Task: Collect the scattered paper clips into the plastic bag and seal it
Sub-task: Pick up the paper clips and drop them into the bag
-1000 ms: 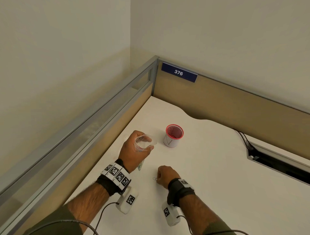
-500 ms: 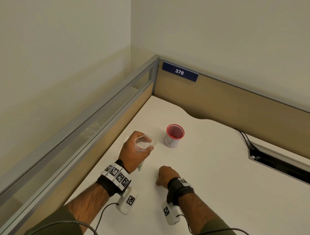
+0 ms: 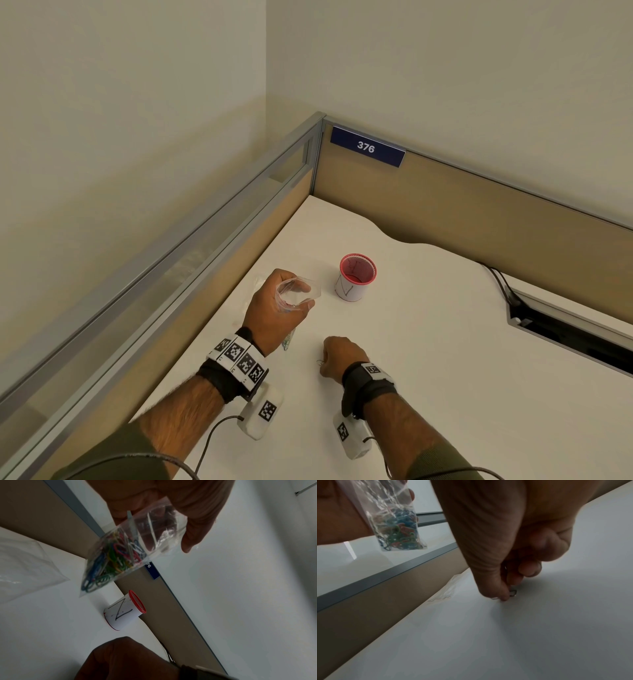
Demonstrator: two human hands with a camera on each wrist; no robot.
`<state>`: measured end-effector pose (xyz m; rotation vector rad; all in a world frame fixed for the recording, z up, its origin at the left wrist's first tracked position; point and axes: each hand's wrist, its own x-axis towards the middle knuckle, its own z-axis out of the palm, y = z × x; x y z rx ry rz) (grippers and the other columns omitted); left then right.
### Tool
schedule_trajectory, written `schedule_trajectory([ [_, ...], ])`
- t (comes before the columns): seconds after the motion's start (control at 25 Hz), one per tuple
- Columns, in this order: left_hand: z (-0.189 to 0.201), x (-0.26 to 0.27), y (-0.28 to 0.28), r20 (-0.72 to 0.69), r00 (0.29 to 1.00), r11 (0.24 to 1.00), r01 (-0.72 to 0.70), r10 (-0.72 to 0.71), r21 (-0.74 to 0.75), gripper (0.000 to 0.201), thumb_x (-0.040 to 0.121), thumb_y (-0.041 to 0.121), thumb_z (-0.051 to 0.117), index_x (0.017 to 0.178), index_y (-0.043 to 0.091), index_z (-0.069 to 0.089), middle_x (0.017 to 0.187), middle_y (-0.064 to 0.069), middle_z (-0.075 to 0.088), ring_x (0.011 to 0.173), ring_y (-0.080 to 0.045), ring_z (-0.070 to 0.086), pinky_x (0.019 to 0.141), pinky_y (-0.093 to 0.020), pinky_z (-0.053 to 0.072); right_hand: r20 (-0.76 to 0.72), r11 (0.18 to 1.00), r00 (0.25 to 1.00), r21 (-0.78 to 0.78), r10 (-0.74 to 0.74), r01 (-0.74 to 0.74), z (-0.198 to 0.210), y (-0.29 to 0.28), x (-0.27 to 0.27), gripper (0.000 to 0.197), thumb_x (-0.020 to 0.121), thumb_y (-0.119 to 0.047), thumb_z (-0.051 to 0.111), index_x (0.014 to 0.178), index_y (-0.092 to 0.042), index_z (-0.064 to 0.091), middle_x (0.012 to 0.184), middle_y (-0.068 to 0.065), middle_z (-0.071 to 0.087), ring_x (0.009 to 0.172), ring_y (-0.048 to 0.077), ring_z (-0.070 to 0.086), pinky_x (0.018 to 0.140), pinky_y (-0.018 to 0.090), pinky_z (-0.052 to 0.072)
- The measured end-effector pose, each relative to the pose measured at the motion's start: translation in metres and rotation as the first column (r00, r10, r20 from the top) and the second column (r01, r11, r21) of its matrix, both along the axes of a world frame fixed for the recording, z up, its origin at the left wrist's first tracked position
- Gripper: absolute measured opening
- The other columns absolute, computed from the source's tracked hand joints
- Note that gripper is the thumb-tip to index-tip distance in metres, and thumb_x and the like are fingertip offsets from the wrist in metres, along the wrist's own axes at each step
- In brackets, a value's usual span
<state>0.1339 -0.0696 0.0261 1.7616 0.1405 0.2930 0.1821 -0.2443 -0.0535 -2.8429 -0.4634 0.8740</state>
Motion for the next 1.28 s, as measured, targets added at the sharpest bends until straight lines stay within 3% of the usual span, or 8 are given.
schedule_trajectory([
  [0.2, 0.000, 0.000, 0.006, 0.000, 1.000, 1.000, -0.007, 0.007, 0.010, 0.034, 0.079, 0.027, 0.077, 0.106, 0.021, 0.058, 0.110, 0.004, 0.069, 0.113, -0.015, 0.064, 0.100, -0.038, 0.053, -0.041, 0.999, 0.999, -0.035, 0.032, -0.033, -0.001, -0.001, 0.004, 0.036, 0.077, -0.027, 0.069, 0.108, -0.014, 0.057, 0.113, 0.007, 0.062, 0.101, 0.026, 0.060, 0.088, 0.036, 0.052],
  [0.48, -0.001, 0.002, 0.003, 0.018, 1.000, 1.000, -0.008, 0.008, 0.021, 0.032, 0.080, 0.023, 0.078, 0.104, 0.023, 0.057, 0.108, 0.007, 0.069, 0.112, -0.012, 0.064, 0.098, -0.031, 0.052, 0.013, 0.998, 0.998, -0.017, 0.065, -0.064, 0.000, -0.004, -0.001, 0.019, 0.079, -0.021, 0.062, 0.096, -0.016, 0.055, 0.097, 0.005, 0.057, 0.082, 0.020, 0.049, 0.081, 0.034, 0.049],
  [0.72, -0.002, 0.003, 0.002, 0.002, 1.000, 0.999, -0.017, 0.016, 0.037, 0.032, 0.082, 0.018, 0.079, 0.105, 0.022, 0.057, 0.108, 0.007, 0.069, 0.112, -0.012, 0.063, 0.097, -0.029, 0.051, 0.103, 0.995, 0.994, 0.085, 0.035, -0.044, -0.002, -0.010, -0.007, 0.015, 0.086, -0.023, 0.058, 0.099, -0.014, 0.059, 0.107, 0.006, 0.059, 0.096, 0.026, 0.058, 0.080, 0.033, 0.046],
  [0.88, -0.001, 0.003, 0.001, 0.006, 1.000, 0.999, -0.008, 0.008, 0.048, 0.032, 0.082, 0.019, 0.079, 0.105, 0.023, 0.057, 0.109, 0.007, 0.069, 0.112, -0.012, 0.064, 0.095, -0.026, 0.051, 0.033, 0.998, 0.999, 0.047, 0.034, -0.036, 0.000, -0.002, -0.003, 0.016, 0.082, -0.018, 0.060, 0.098, -0.014, 0.059, 0.104, 0.008, 0.062, 0.090, 0.026, 0.058, 0.080, 0.034, 0.048],
  [1.0, -0.001, 0.002, 0.003, 0.006, 1.000, 0.999, -0.003, 0.003, 0.040, 0.032, 0.082, 0.019, 0.079, 0.104, 0.025, 0.056, 0.108, 0.009, 0.068, 0.111, -0.011, 0.063, 0.094, -0.025, 0.050, -0.033, 0.999, 0.999, 0.030, 0.043, -0.042, 0.002, 0.002, 0.000, 0.016, 0.080, -0.014, 0.061, 0.090, -0.020, 0.050, 0.093, 0.003, 0.056, 0.082, 0.021, 0.051, 0.079, 0.033, 0.047],
  [1.28, -0.003, 0.000, 0.007, 0.017, 1.000, 1.000, -0.022, 0.022, 0.018, 0.032, 0.079, 0.024, 0.078, 0.103, 0.022, 0.057, 0.108, 0.007, 0.069, 0.112, -0.011, 0.064, 0.094, -0.024, 0.050, -0.012, 0.995, 0.995, 0.023, 0.097, -0.097, 0.002, 0.000, -0.001, 0.012, 0.077, -0.015, 0.059, 0.083, -0.021, 0.049, 0.086, 0.001, 0.055, 0.078, 0.021, 0.051, 0.071, 0.032, 0.045],
])
